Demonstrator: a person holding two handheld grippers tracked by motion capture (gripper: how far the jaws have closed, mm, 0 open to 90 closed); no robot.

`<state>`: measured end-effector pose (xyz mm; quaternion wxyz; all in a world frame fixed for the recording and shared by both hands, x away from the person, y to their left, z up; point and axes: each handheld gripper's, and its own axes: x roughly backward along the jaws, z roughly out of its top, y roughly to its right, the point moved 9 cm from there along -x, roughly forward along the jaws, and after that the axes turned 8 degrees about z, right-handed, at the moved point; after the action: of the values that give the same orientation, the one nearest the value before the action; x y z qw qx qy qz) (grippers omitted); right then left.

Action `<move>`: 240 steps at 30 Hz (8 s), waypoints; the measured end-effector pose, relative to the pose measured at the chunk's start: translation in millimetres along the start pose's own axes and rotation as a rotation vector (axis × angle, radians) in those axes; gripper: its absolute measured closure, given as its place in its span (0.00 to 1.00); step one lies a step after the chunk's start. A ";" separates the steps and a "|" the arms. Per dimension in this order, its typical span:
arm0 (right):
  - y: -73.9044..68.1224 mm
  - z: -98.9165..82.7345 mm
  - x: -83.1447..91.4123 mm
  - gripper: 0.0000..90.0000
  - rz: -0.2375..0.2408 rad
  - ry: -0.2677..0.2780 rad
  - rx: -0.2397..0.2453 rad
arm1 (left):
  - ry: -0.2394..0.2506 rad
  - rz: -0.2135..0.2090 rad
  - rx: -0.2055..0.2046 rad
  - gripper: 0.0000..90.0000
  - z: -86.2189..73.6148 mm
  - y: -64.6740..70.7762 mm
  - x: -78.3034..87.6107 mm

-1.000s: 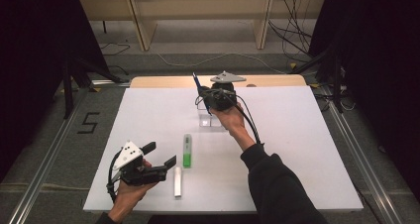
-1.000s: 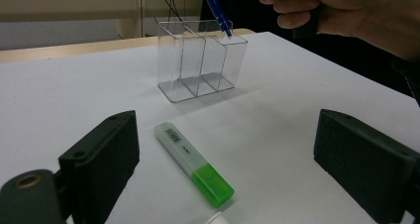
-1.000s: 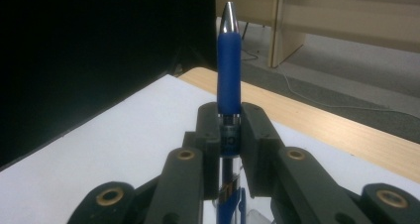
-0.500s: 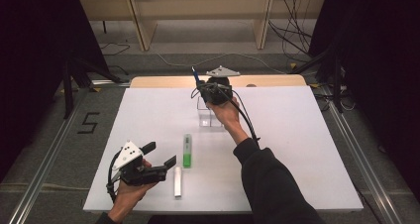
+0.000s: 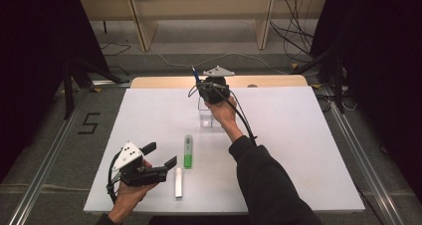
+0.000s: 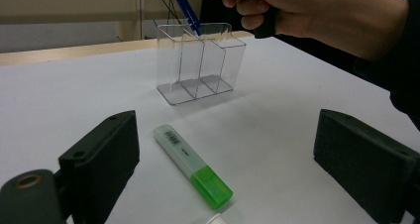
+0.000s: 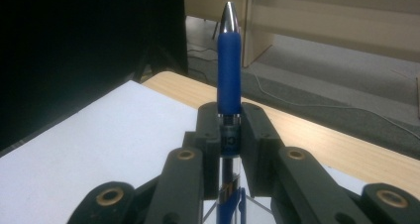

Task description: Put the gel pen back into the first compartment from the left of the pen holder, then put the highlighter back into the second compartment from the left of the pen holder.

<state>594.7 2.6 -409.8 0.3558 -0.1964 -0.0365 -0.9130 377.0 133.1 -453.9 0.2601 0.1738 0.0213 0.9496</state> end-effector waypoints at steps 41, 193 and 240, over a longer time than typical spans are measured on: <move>-1.0 -27.1 0.5 0.51 -0.059 -0.048 -0.066 | -0.004 0.000 0.002 0.11 -1.0 -0.3 -0.7; 3.3 -155.1 228.4 0.24 0.127 -0.016 -0.072 | -0.735 0.160 -0.050 0.17 -24.0 -0.7 -116.0; -1.8 -157.0 224.7 0.24 0.131 -0.038 -0.051 | -0.872 0.198 -0.110 0.48 -56.9 -4.9 -131.1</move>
<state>390.8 -171.2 -467.7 0.4086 -0.2247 -0.0069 -0.8846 465.4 74.4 -549.8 0.1616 0.5449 -0.1573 0.8076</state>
